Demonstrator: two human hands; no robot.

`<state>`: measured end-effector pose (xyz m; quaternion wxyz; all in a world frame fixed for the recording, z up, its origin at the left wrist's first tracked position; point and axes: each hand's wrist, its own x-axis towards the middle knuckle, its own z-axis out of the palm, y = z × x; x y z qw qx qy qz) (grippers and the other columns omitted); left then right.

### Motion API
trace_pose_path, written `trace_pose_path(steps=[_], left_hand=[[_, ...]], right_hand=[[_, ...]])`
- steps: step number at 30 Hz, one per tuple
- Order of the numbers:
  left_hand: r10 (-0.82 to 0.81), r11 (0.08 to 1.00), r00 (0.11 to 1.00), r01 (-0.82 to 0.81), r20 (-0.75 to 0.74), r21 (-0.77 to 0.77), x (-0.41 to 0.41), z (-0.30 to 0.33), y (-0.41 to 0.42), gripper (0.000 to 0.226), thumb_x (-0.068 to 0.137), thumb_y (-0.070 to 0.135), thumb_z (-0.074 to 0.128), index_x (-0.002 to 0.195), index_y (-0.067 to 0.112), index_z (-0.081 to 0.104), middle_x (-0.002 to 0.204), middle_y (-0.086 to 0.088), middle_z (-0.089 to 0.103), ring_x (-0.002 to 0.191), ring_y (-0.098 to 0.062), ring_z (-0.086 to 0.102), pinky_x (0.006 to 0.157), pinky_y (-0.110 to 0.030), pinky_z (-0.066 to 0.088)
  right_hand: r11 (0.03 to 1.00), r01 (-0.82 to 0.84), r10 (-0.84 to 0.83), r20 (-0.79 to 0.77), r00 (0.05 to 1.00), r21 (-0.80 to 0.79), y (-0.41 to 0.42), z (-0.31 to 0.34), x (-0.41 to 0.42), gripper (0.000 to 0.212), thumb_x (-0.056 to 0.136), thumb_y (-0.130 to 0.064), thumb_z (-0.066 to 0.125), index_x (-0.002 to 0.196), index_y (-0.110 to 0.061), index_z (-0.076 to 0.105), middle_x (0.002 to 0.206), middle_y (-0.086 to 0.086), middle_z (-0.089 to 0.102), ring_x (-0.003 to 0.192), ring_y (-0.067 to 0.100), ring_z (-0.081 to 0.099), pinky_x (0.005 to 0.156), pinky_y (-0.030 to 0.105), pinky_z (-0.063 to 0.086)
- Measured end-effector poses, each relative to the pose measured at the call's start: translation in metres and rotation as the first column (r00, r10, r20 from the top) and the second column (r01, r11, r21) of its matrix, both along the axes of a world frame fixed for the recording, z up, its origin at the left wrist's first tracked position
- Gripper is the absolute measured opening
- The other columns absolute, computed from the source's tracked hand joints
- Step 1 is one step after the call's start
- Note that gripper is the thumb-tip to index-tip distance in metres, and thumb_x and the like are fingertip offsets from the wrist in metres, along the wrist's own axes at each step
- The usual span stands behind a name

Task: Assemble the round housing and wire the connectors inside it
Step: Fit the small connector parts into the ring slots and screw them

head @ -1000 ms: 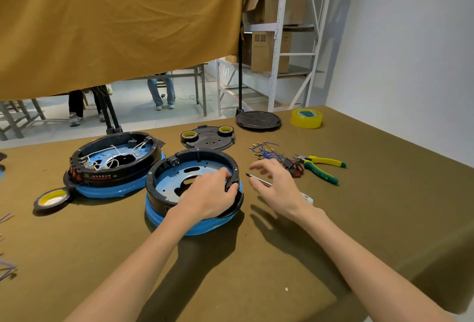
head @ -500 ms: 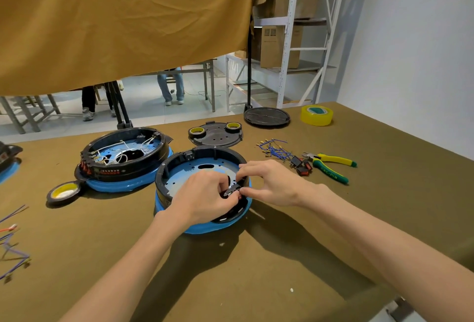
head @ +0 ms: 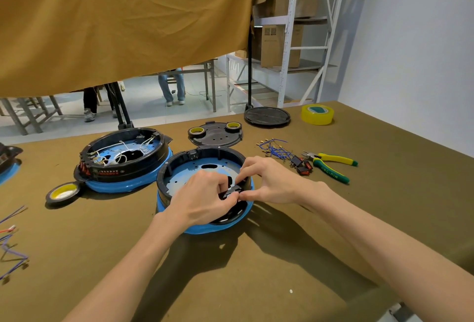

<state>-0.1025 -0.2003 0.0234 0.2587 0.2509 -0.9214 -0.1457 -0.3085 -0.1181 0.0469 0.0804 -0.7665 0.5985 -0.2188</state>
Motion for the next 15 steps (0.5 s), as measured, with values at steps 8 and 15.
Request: trace_pose_path(steps=[8,15], left_hand=[[-0.035,0.999,0.999,0.035,0.012,0.003,0.0019,-0.0033,0.0009,0.046,0.086,0.059,0.055,0.063,0.02,0.053,0.056,0.0,0.052,0.056,-0.019,0.048,0.054,-0.031,0.04],[-0.044,0.999,0.999,0.044,0.031,-0.021,0.0023,-0.0027,-0.0011,0.041,0.089,0.056,0.057,0.064,0.024,0.049,0.056,0.003,0.05,0.055,-0.015,0.047,0.055,-0.036,0.043]], right_hand=[[0.998,-0.028,0.028,0.007,1.0,0.059,-0.0017,0.0056,-0.0057,0.035,0.084,-0.053,0.077,0.111,-0.031,0.076,0.104,-0.02,0.057,0.106,-0.005,0.046,0.086,0.025,0.04],[0.996,-0.026,0.028,-0.018,0.999,0.082,0.0002,0.0068,-0.0033,0.036,0.084,-0.045,0.08,0.115,-0.027,0.074,0.11,-0.013,0.058,0.108,0.004,0.049,0.091,0.032,0.043]])
